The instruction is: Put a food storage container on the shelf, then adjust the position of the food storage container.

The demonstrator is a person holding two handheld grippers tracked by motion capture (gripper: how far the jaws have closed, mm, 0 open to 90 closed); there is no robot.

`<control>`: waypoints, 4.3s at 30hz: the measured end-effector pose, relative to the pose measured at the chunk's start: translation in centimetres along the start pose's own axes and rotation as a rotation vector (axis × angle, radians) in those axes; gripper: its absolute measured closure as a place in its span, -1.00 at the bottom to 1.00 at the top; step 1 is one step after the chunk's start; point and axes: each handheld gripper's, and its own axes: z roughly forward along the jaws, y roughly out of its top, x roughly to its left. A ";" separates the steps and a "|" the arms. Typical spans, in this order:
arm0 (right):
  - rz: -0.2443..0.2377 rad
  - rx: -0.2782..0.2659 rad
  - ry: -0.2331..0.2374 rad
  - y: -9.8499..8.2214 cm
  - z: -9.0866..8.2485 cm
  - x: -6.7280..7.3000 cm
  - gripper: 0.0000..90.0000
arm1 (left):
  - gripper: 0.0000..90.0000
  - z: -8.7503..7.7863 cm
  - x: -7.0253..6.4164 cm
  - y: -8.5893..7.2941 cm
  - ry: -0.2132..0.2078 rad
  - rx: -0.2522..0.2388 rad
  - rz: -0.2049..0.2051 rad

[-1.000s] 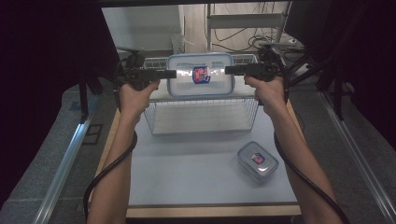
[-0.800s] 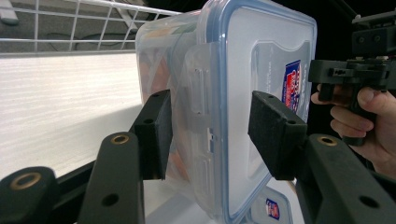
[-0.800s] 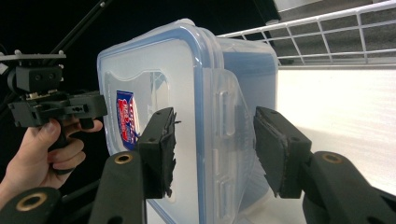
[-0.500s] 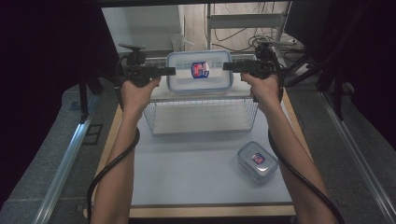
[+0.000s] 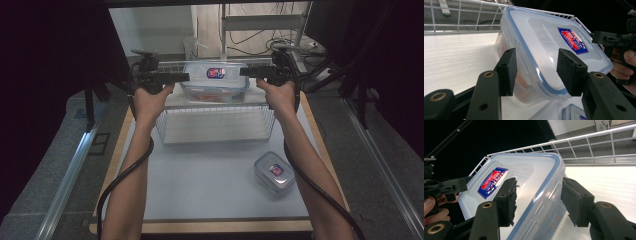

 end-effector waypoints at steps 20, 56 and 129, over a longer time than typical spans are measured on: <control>-0.396 -0.065 -0.102 -4.7 -4.5 2.6 0.89 | 0.40 -2.9 -2.2 -4.0 0.000 -0.063 0.238; -0.462 -0.001 -0.046 -8.9 -2.6 3.8 0.88 | 0.04 -4.5 -3.6 -12.3 -0.057 -0.096 0.339; -0.491 0.157 -0.332 -25.4 -11.1 -3.0 0.16 | -0.90 -3.9 -2.5 -29.2 0.156 0.117 0.459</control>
